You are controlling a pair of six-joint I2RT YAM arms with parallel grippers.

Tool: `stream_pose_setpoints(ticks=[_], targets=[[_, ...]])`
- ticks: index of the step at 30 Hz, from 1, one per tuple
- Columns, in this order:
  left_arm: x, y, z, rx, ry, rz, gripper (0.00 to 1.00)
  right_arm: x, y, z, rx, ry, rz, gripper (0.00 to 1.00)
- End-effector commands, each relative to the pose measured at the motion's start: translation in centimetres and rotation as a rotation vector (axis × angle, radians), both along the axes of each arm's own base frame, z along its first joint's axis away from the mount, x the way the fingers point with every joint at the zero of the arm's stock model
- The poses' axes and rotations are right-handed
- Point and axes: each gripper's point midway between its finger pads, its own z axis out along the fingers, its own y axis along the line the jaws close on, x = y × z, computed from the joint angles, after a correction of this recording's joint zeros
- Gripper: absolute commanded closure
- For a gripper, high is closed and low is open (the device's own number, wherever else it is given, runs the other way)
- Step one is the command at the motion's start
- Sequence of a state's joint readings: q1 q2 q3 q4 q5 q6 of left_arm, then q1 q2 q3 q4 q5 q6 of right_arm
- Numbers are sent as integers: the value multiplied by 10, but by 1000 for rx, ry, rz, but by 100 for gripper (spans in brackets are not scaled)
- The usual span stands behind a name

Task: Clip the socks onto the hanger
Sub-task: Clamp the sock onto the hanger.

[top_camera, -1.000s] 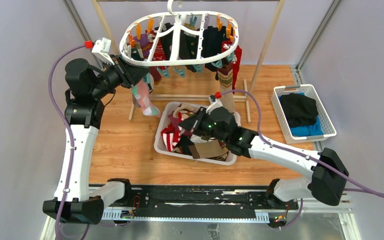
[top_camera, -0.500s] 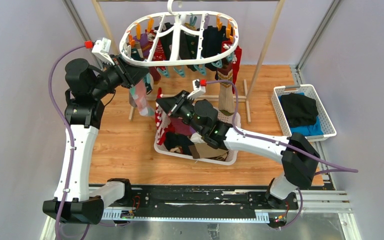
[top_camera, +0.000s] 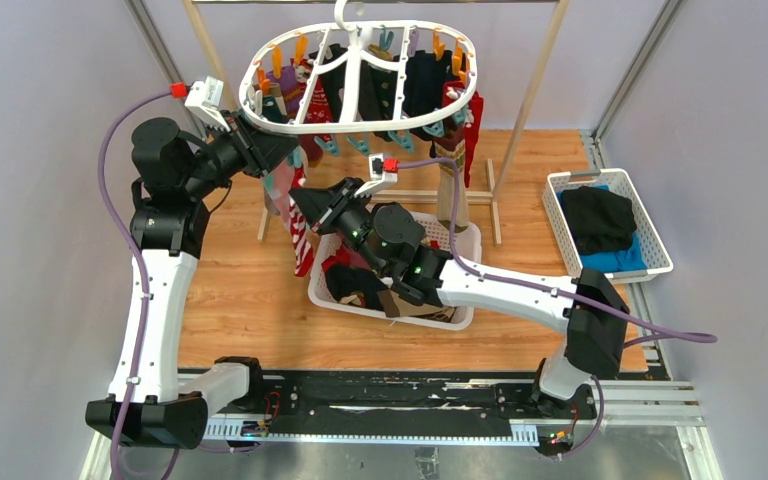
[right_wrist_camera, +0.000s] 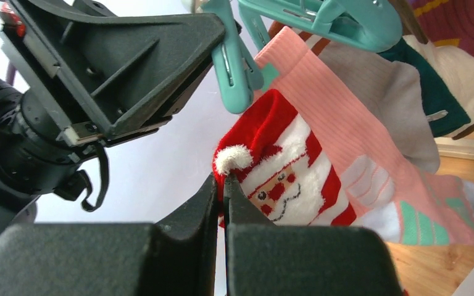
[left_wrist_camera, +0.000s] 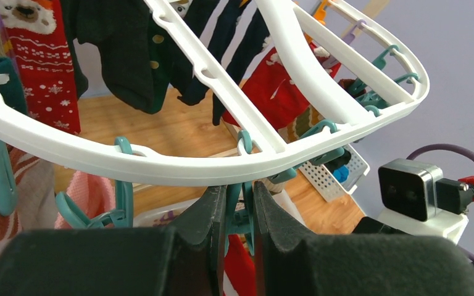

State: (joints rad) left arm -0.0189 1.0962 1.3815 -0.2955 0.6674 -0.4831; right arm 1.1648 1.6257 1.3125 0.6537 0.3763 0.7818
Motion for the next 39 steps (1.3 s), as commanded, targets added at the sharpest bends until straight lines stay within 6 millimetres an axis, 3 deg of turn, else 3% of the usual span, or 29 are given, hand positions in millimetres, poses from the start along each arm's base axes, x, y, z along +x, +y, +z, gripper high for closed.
stream_pose_setpoints(ticks=[1, 23, 33, 39], targets=[[-12, -5, -10, 13, 30, -45, 95, 8, 4, 2, -19, -26, -55, 100], [-11, -3, -9, 21, 23, -28, 94, 4, 7, 23, -18, -103, -67, 100], [-12, -3, -8, 22, 17, -26, 94, 5, 13, 21, -27, -105, -58, 100], [-12, -2, -9, 36, 11, -20, 94, 6, 10, 33, -19, -141, -75, 100]])
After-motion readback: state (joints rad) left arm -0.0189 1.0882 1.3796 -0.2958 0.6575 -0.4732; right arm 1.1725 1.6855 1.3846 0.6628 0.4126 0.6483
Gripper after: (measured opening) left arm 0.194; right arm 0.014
